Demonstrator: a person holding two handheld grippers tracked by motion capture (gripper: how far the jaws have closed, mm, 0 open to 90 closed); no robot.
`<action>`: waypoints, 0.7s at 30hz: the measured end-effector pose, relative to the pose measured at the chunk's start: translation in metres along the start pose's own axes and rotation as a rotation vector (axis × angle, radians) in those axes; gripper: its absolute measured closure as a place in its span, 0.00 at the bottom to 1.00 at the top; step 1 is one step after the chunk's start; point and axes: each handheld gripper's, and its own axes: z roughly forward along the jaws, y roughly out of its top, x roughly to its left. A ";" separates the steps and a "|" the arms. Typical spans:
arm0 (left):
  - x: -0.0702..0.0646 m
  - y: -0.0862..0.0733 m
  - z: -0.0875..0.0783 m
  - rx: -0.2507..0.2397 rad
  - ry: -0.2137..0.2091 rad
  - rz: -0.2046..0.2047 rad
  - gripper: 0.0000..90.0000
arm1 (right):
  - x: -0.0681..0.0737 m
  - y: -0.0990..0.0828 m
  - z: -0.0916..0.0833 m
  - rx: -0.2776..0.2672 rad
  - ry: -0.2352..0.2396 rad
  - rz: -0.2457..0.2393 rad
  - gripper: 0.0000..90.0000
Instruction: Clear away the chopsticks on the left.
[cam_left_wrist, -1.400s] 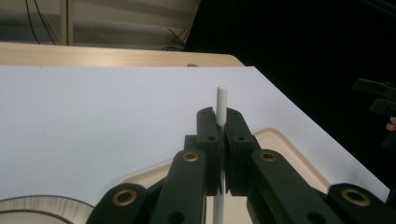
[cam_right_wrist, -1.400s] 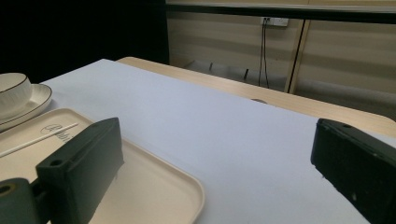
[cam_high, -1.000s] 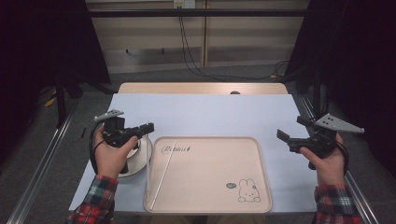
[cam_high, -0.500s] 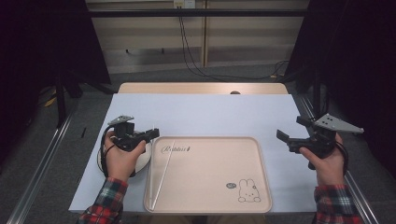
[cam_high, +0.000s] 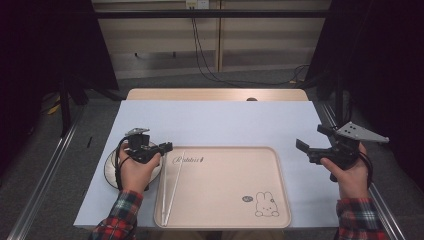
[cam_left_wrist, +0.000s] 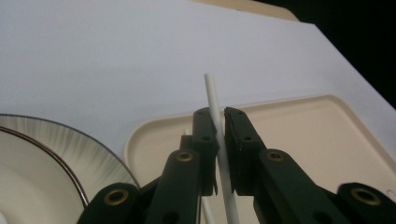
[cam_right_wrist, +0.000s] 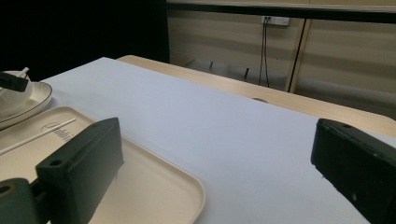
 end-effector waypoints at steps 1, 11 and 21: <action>0.000 -0.001 0.002 0.008 0.009 0.000 0.92 | 0.000 0.000 0.000 0.000 0.000 0.000 0.02; -0.001 -0.010 0.015 0.052 0.021 0.002 0.92 | 0.000 0.000 0.000 0.006 -0.001 -0.002 0.02; 0.000 -0.018 0.027 0.099 0.043 -0.001 0.91 | -0.002 0.000 -0.001 -0.001 -0.001 0.002 0.02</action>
